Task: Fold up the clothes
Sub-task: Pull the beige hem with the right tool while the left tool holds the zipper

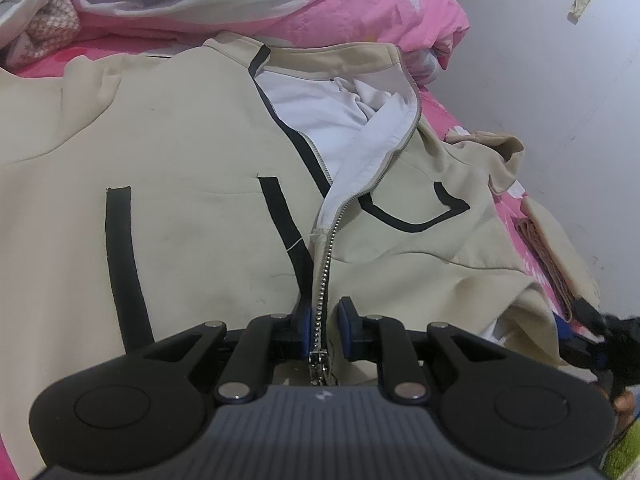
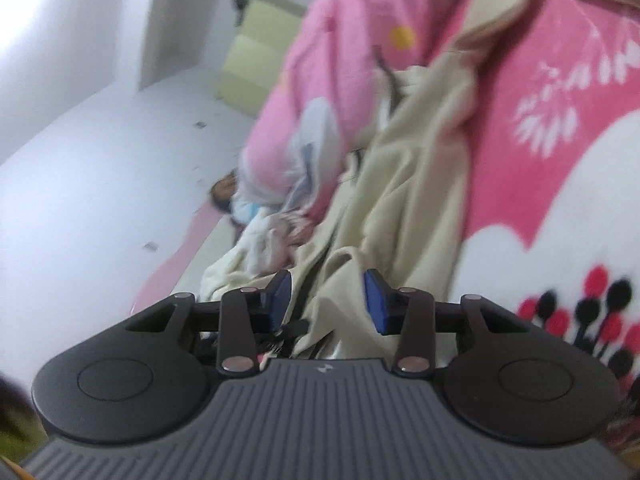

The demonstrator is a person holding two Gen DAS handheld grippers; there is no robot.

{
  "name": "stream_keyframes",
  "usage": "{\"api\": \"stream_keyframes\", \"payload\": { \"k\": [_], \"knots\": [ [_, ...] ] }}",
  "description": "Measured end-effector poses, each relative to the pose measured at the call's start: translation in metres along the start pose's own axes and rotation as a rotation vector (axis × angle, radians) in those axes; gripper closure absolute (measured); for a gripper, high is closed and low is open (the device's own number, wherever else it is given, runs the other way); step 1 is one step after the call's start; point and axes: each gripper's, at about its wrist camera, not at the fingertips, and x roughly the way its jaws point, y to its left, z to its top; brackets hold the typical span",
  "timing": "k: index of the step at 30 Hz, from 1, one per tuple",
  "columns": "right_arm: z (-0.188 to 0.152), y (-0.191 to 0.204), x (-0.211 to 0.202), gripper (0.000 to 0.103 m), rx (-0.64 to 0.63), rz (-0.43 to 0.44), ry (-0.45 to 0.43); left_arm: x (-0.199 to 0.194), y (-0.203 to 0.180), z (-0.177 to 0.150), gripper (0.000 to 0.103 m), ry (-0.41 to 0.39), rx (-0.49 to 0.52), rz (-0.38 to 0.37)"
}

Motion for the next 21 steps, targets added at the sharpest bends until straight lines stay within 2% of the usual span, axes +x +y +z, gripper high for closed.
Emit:
{"api": "stream_keyframes", "payload": {
  "k": [2,5,7,10,12,15,19,21],
  "knots": [
    [-0.007,0.011,-0.004,0.066,-0.051,0.016,0.013,0.0,0.0,0.0,0.087,0.001,-0.004,0.0],
    [-0.018,0.035,-0.007,0.07,-0.168,-0.017,0.027,0.0,0.0,0.001,0.089,0.002,-0.012,0.0],
    [-0.026,0.053,-0.006,0.083,-0.277,-0.099,0.029,-0.001,-0.001,0.002,0.091,-0.002,-0.017,0.004],
    [-0.044,0.084,0.001,0.095,-0.506,-0.288,0.044,-0.006,-0.003,0.003,0.094,-0.016,-0.006,0.012],
    [-0.059,0.103,0.01,0.096,-0.659,-0.399,0.066,-0.011,-0.005,0.004,0.094,-0.034,0.0,0.019],
    [-0.08,0.123,0.015,0.1,-0.853,-0.51,0.069,-0.024,-0.005,0.007,0.094,-0.088,-0.007,0.032],
    [-0.105,0.14,0.018,0.101,-1.061,-0.656,0.089,-0.038,-0.001,0.013,0.094,-0.144,-0.024,0.049],
    [-0.117,0.144,0.022,0.101,-1.147,-0.74,0.103,-0.04,0.001,0.014,0.094,-0.147,-0.034,0.056]
  ]
}}
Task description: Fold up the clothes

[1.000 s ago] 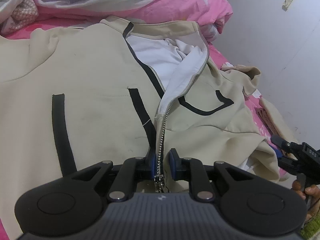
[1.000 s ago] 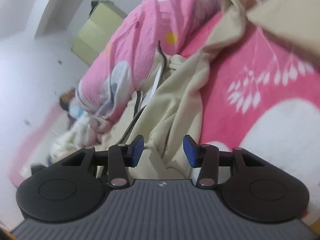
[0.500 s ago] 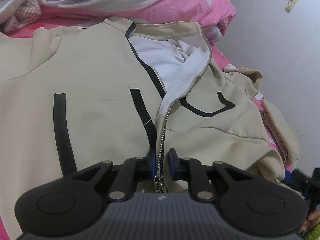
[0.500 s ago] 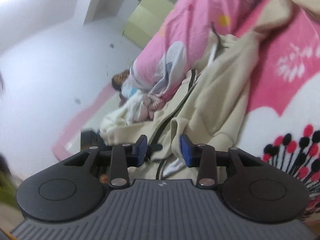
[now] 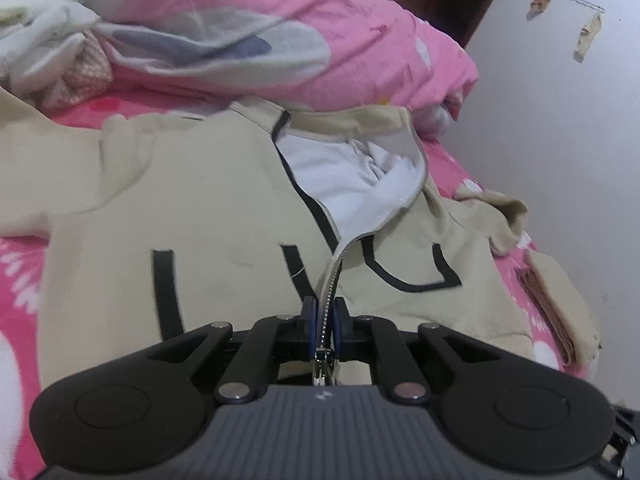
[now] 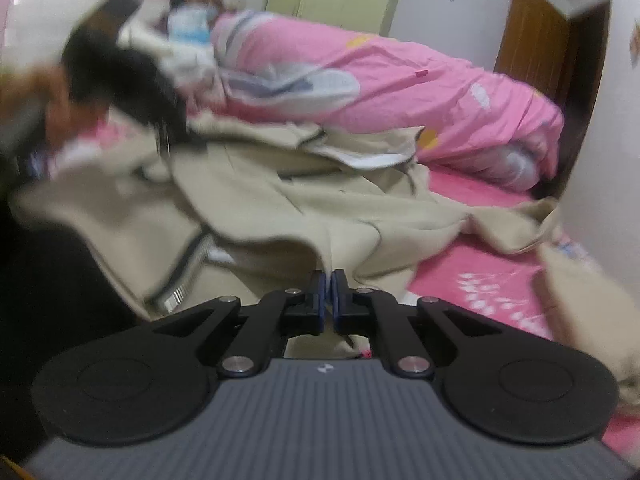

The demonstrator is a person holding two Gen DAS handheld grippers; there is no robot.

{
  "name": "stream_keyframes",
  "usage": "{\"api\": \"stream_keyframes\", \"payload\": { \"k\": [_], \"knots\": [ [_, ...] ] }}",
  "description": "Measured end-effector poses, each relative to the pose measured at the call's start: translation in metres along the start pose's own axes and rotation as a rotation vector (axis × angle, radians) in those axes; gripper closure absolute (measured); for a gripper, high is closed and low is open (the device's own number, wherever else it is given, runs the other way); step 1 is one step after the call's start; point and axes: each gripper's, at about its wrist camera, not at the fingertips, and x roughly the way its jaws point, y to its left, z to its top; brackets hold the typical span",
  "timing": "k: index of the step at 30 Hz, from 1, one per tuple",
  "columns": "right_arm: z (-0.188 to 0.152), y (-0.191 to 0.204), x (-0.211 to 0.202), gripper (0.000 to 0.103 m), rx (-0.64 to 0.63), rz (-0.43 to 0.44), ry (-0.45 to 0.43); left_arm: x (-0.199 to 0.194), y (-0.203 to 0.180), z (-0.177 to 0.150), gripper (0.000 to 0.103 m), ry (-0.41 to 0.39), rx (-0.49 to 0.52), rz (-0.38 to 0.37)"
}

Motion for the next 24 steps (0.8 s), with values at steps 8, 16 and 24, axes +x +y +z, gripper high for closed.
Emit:
{"api": "stream_keyframes", "payload": {
  "k": [8,16,24],
  "knots": [
    [-0.023,-0.018,-0.018,0.101,0.246,-0.26,0.044,0.007,0.006,-0.003,0.094,0.037,-0.026,0.009],
    [-0.062,-0.055,-0.018,0.095,0.661,-0.094,-0.097,0.014,0.011,-0.008,0.094,0.07,-0.023,0.031],
    [-0.101,-0.098,0.03,0.092,1.074,0.116,-0.166,0.017,0.014,-0.009,0.092,0.081,-0.027,0.038]
  ]
}}
